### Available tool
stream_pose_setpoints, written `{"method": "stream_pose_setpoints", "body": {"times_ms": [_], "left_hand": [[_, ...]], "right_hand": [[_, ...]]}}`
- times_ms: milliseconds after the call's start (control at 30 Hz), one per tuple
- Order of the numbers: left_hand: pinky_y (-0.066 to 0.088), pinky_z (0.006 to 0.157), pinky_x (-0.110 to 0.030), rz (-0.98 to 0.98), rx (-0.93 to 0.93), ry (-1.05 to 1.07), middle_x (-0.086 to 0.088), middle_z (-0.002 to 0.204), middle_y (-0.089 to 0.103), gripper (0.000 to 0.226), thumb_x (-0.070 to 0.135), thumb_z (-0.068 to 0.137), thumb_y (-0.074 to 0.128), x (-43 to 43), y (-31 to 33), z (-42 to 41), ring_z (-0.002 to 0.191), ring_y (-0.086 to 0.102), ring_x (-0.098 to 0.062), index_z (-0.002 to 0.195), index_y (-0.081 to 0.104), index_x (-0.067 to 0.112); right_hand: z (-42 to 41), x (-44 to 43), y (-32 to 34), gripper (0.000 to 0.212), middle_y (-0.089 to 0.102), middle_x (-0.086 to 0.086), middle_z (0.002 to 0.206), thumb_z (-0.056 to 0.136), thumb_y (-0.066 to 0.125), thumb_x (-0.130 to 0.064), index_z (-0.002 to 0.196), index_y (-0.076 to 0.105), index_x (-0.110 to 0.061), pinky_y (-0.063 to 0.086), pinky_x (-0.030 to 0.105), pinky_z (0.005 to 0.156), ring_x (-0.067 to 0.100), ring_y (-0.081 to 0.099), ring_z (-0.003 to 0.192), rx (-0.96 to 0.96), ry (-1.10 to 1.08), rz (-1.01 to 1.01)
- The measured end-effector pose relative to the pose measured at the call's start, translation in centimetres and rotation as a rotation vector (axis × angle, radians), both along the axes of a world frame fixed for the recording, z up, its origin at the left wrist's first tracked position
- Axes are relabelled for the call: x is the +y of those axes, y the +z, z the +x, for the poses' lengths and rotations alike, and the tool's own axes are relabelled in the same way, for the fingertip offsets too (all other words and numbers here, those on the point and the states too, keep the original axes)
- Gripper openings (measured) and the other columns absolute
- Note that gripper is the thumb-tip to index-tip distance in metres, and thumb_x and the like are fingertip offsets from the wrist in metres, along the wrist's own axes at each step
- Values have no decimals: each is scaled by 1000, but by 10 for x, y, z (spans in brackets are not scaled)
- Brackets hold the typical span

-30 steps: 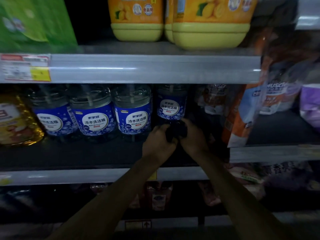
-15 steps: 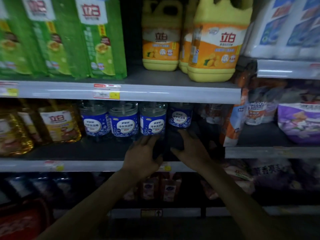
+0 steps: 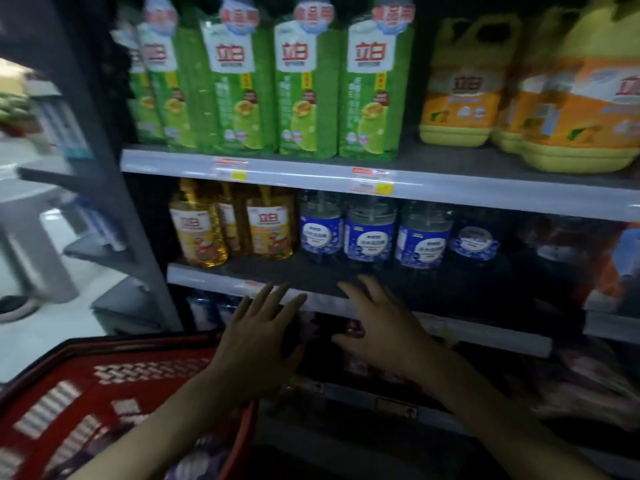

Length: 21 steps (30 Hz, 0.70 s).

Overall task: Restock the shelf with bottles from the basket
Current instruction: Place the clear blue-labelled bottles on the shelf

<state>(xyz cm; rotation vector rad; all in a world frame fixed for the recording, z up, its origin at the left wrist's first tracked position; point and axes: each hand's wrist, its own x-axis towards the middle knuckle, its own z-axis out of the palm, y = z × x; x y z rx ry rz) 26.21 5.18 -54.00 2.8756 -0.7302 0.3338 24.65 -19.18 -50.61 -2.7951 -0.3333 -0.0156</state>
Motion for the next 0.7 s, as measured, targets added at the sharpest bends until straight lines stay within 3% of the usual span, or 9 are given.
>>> {"method": "stream_pose_setpoints", "body": {"times_ms": [67, 167, 333, 400, 567, 700], "left_hand": [[21, 125, -52, 19, 34, 47, -3, 170, 21, 87, 69, 83, 36, 33, -2, -13, 158, 18, -31, 162, 25, 35], [44, 111, -59, 38, 37, 78, -9, 159, 45, 89, 65, 76, 52, 82, -13, -32, 146, 43, -36, 156, 40, 29], [40, 116, -51, 44, 144, 209, -3, 162, 41, 88, 66, 78, 57, 155, -52, -61, 149, 38, -31, 158, 36, 34], [46, 109, -50, 100, 178, 251, -5, 157, 47, 90, 65, 76, 62, 178, -70, -70, 143, 47, -32, 157, 38, 33], [55, 97, -49, 193, 287, 293, -7, 143, 61, 73, 62, 83, 51, 220, -115, -79, 128, 61, -32, 148, 52, 28], [57, 84, -45, 340, 367, 268, -3, 127, 68, 69, 65, 82, 41, 247, -143, -75, 112, 68, -29, 136, 62, 26]], "right_hand": [[-1, 29, -6, 92, 3, 1, 169, 89, 61, -66, 161, 14, -33, 25, 48, 122, 30, 11, 154, 11, 63, -35], [-4, 73, -22, 100, -4, 1, 170, 84, 45, -81, 162, 7, -32, 15, 50, 125, 29, 0, 157, 49, 159, -115], [-6, 136, -52, 99, -13, 5, 170, 91, 55, -71, 162, -3, -33, -3, 50, 125, 29, -15, 156, 134, 344, -191], [-5, 158, -67, 99, -11, 8, 170, 91, 56, -68, 163, -2, -31, -7, 49, 127, 30, -13, 157, 163, 418, -224], [-8, 199, -114, 90, 3, 12, 170, 95, 53, -64, 163, 8, -28, 2, 46, 127, 31, 2, 157, 218, 523, -260], [-6, 217, -139, 74, 26, 12, 162, 100, 49, -58, 159, 25, -21, 17, 40, 124, 30, 23, 150, 260, 584, -236]]}}
